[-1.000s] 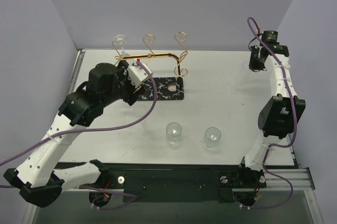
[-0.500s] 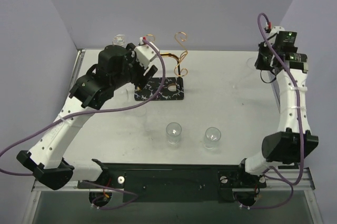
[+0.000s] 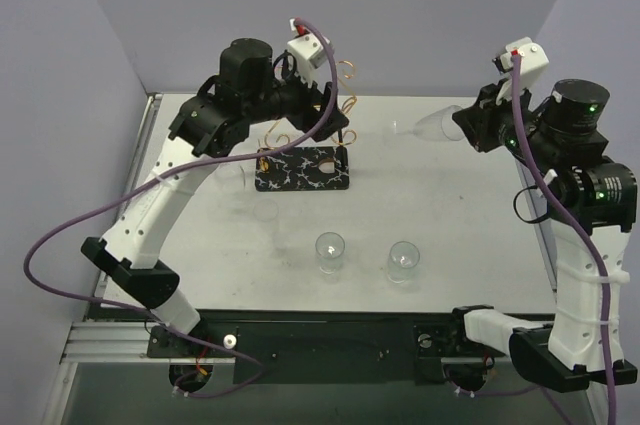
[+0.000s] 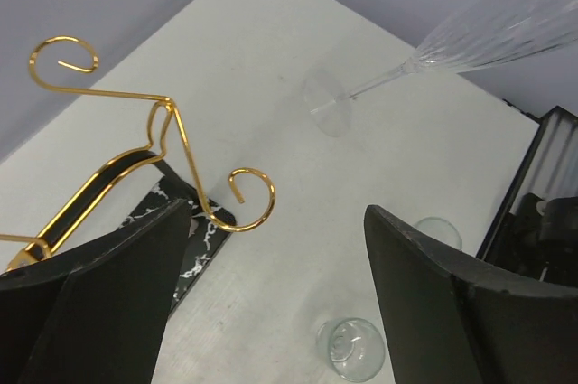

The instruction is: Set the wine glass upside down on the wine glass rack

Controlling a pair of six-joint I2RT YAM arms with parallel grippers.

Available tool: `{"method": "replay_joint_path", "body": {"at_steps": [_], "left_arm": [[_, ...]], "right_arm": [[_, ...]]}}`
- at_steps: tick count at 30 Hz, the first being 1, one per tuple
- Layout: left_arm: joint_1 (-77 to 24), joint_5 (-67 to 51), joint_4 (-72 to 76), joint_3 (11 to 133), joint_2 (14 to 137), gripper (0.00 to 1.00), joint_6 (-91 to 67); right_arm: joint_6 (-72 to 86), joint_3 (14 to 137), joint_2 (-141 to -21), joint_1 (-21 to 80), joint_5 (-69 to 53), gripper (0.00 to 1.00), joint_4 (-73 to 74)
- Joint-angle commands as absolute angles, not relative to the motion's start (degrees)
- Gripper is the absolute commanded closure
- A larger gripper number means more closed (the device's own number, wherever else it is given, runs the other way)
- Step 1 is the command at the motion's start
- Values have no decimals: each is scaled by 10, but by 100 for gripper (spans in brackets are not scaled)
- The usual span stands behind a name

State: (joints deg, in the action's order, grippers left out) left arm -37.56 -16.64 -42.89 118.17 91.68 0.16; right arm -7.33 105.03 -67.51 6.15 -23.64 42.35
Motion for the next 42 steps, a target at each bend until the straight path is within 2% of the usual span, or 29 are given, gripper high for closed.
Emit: {"method": "replay_joint_path", "body": {"at_steps": [1, 13, 17, 21, 32, 36, 38, 39, 41, 42], "left_arm": [[-378, -270, -425, 1211, 959, 11, -60], [-390, -336, -410, 1201, 999, 10, -87], [-398, -333, -412, 1193, 1007, 15, -84], [-397, -337, -411, 1187, 1012, 27, -84], [-398, -357, -406, 1179, 1025, 46, -97], [-398, -359, -406, 1178, 1027, 56, -97], [-399, -360, -405, 1175, 1025, 65, -97], [-399, -360, -404, 1173, 1025, 74, -97], [-398, -360, -403, 1172, 1024, 83, -98], [-400, -361, -404, 1171, 1024, 92, -99]], "right_arm": [[-56, 1092, -664, 76, -307, 100, 419], [-34, 1050, -618, 90, -335, 100, 379], [-26, 1048, -615, 91, -339, 100, 374], [-24, 1049, -612, 91, -342, 100, 370], [-15, 1027, -600, 91, -352, 100, 359], [-15, 1023, -595, 91, -351, 100, 359], [-15, 1022, -593, 91, -351, 100, 358], [-15, 1020, -592, 91, -351, 100, 357], [-14, 1019, -592, 91, -359, 100, 357], [-14, 1018, -590, 91, -366, 100, 358]]}}
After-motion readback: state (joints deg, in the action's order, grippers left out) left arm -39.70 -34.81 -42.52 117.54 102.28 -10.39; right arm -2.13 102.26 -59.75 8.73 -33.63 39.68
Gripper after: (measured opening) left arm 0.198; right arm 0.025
